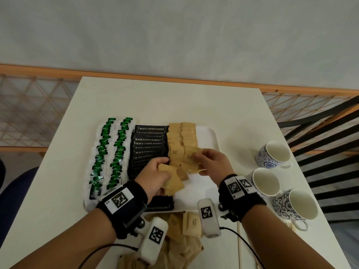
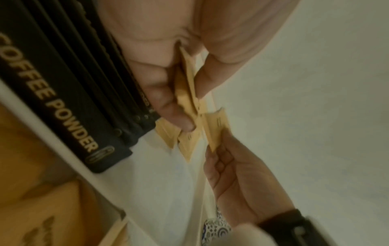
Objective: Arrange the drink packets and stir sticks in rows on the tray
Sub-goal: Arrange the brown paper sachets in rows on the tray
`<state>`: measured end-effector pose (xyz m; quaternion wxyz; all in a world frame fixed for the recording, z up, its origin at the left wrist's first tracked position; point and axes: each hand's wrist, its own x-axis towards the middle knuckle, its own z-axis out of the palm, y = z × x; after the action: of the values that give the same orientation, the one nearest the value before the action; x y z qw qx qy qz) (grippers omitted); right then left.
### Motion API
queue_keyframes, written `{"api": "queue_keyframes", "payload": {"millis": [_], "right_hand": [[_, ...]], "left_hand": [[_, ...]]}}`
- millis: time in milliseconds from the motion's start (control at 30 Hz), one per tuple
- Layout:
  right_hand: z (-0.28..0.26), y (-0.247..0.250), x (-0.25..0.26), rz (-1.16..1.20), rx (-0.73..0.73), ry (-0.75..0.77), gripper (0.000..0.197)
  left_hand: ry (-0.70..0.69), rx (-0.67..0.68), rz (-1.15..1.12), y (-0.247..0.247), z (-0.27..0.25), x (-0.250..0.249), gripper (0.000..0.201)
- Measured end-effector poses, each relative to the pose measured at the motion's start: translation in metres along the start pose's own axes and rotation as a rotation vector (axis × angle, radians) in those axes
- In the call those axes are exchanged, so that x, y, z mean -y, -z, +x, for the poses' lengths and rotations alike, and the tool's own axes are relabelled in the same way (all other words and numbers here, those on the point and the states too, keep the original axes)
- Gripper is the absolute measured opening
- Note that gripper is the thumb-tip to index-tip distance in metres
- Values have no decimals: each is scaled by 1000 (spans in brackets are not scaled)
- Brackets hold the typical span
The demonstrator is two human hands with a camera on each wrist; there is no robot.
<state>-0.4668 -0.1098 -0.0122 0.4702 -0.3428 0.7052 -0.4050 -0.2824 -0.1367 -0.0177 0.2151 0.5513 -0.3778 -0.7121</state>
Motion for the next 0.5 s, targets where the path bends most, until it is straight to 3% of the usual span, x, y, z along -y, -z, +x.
{"api": "queue_keyframes", "payload": {"millis": [100,200,300,500], "right_hand": [[0,6,-9,-196,81,-55,9],[-6,2,-17,-347,205,-113,10],[-7,-7,-22,-374,185,-96,15],[-3,-21,-22,-662,129,17,35]], "left_hand": [[-19,-94,7,10,-1,-5,38],[-40,-80,44,17,-3,-10,29],[-42,-58,26,18,-5,-12,26],[-45,-69,-17,18,-4,-17,26]]}}
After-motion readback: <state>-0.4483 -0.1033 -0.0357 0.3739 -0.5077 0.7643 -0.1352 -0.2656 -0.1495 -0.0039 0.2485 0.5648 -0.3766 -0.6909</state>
